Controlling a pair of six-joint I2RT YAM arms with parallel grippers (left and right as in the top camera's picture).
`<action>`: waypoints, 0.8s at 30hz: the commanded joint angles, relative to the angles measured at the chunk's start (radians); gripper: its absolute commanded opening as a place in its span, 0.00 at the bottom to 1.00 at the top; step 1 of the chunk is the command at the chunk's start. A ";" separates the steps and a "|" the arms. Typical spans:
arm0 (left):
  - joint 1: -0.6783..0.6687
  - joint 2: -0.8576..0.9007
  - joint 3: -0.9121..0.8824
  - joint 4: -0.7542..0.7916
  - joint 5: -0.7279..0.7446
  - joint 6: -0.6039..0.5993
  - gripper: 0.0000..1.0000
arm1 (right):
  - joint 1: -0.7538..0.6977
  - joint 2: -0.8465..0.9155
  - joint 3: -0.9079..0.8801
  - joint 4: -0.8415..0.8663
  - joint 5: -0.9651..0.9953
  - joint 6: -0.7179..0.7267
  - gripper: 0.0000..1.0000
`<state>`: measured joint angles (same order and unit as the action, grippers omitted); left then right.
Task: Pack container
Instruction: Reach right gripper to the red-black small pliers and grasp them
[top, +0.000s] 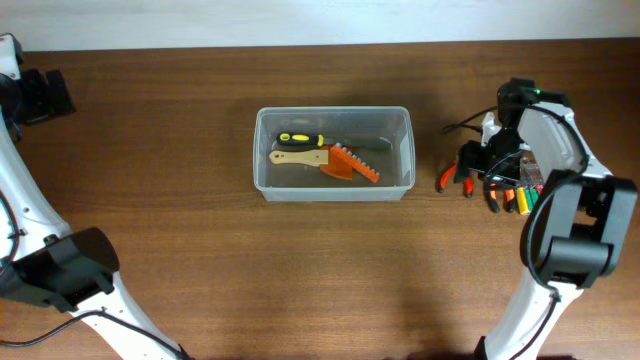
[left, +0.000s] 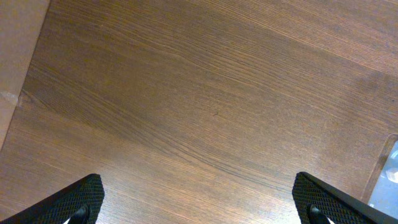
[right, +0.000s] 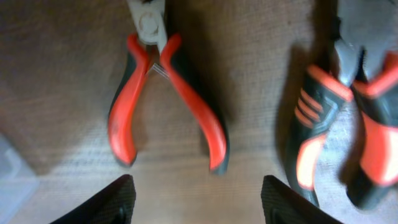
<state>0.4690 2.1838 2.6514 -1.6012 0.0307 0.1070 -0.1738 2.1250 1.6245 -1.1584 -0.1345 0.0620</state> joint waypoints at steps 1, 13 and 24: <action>0.003 0.008 -0.005 -0.001 0.015 -0.013 0.99 | 0.011 0.039 -0.005 0.035 0.024 -0.005 0.68; 0.003 0.008 -0.005 -0.002 0.015 -0.013 0.99 | 0.011 0.094 -0.005 0.097 0.024 -0.006 0.61; 0.003 0.008 -0.005 -0.002 0.015 -0.013 0.99 | 0.011 0.126 -0.005 0.099 0.039 -0.005 0.41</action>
<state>0.4690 2.1838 2.6507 -1.6012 0.0307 0.1070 -0.1730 2.1986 1.6257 -1.0645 -0.1017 0.0536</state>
